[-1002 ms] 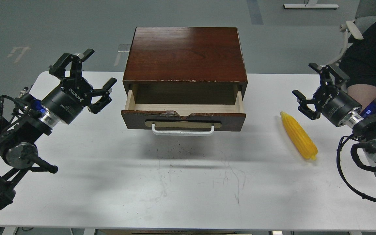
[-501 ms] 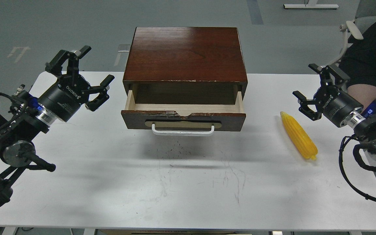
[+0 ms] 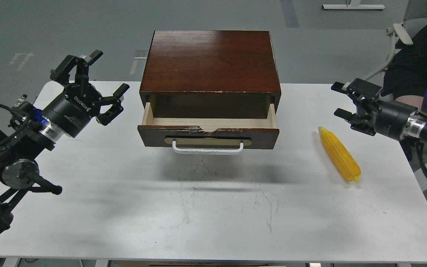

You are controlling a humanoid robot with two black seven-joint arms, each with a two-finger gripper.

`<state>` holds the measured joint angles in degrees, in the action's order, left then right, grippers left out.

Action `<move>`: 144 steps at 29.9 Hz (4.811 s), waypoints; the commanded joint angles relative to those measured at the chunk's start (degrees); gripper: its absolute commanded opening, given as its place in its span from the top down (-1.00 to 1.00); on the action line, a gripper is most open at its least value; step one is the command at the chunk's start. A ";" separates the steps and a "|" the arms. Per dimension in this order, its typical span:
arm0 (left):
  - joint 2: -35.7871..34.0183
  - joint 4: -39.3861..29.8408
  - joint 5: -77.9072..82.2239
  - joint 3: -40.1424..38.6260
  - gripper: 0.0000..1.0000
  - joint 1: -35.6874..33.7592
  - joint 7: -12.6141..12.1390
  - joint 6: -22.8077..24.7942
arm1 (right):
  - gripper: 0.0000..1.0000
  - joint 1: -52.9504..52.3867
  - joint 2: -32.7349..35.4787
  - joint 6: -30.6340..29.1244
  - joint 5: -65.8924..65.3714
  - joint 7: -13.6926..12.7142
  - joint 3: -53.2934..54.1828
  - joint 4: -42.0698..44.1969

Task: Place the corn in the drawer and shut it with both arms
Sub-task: 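Reach the right gripper down to the yellow corn cob and grasp it, then lift the corn with the right gripper and carry it over the open drawer, then lower the corn into the drawer and open the right gripper, then withdraw the right gripper back beside the table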

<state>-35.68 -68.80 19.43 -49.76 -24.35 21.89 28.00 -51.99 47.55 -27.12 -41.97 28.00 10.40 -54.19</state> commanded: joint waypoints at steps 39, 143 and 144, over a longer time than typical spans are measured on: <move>0.08 -0.10 0.61 0.46 -1.00 -0.17 0.00 0.00 | 0.12 -3.91 -11.07 13.85 -36.87 0.00 -23.14 12.44; -2.20 -1.60 0.52 0.54 -1.00 -0.17 0.00 0.00 | -0.94 -9.28 -4.74 32.22 27.01 0.00 -7.25 -7.60; -2.20 -1.60 0.52 0.63 -1.00 -0.17 0.00 0.00 | -0.94 -8.05 -4.92 31.87 28.95 0.00 -6.54 -7.60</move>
<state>-37.97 -70.45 19.95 -49.29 -24.52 21.88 28.00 -65.14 42.78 5.62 -18.99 27.98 0.88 -61.77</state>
